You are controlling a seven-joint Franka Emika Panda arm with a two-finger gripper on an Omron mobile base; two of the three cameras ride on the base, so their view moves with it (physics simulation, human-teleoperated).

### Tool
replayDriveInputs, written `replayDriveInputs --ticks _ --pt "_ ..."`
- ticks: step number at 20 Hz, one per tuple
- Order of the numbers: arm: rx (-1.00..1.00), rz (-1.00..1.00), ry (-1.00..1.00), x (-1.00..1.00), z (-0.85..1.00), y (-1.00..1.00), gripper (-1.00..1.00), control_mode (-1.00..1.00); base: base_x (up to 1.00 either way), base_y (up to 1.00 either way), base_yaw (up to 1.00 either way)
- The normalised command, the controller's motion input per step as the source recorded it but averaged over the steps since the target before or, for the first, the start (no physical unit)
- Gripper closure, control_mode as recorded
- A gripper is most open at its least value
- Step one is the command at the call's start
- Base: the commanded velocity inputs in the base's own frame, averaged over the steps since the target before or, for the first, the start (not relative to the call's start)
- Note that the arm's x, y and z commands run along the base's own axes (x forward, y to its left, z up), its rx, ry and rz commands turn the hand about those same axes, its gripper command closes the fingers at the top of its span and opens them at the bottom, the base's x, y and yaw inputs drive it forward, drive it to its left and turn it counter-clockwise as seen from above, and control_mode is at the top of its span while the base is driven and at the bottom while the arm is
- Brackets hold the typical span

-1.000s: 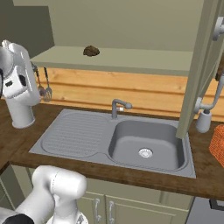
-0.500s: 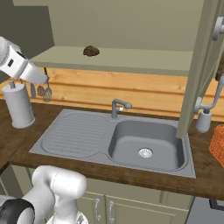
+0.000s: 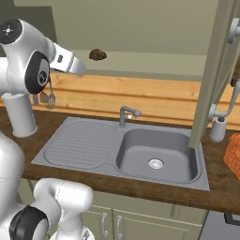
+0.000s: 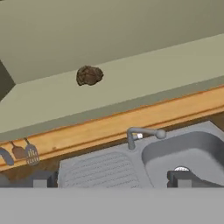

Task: Open the cabinet, pick up the bread from the cabinet and place it in the basket. Then move the basket to the dining counter.

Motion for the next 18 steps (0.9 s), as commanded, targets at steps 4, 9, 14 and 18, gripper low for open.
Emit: replayDriveInputs --ticks 4,9,14,18 --pt "-0.02 0.16 -0.13 1.0 -0.01 0.0 -1.0 -1.0 0.0 0.0 0.0" --pt "-0.04 0.1 -0.03 1.0 0.03 0.0 -1.0 -1.0 0.0 0.0 0.0" --pt "-0.02 0.05 -0.02 0.96 -0.02 0.0 -1.0 -1.0 0.0 0.0 0.0" --pt "-0.07 0.0 0.03 0.81 0.01 0.01 -1.0 -1.0 0.0 0.0 0.0"
